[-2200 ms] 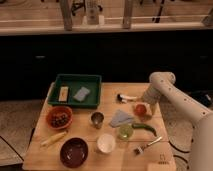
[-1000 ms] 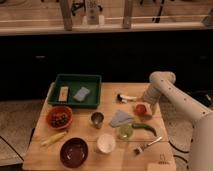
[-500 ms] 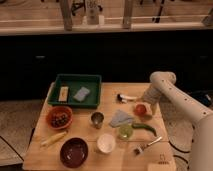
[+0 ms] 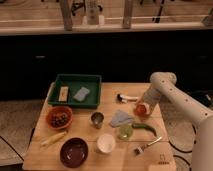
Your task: Place apple in paper cup
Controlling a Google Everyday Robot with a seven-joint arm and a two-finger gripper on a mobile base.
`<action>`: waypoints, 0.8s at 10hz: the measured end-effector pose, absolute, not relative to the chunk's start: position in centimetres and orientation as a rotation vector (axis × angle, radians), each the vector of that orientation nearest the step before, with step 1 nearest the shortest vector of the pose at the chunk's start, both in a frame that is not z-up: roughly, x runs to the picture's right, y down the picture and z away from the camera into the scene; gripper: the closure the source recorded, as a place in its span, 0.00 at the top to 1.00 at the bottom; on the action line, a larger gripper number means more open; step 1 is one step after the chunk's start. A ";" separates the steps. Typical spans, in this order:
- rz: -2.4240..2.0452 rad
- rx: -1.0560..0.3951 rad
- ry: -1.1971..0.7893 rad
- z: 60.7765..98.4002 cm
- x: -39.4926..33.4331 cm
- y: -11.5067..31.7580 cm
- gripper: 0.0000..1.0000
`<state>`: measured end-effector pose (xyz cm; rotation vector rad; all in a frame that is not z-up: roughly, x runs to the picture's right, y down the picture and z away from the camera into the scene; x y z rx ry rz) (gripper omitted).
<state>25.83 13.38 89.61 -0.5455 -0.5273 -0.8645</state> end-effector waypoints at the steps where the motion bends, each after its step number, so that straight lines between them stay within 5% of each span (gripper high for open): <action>1: -0.875 -0.542 -0.532 89.4 25.7 13.5 0.37; 4: -0.888 -0.537 -0.541 89.1 25.8 13.7 0.06; 8: -0.895 -0.532 -0.548 88.9 25.7 13.6 0.00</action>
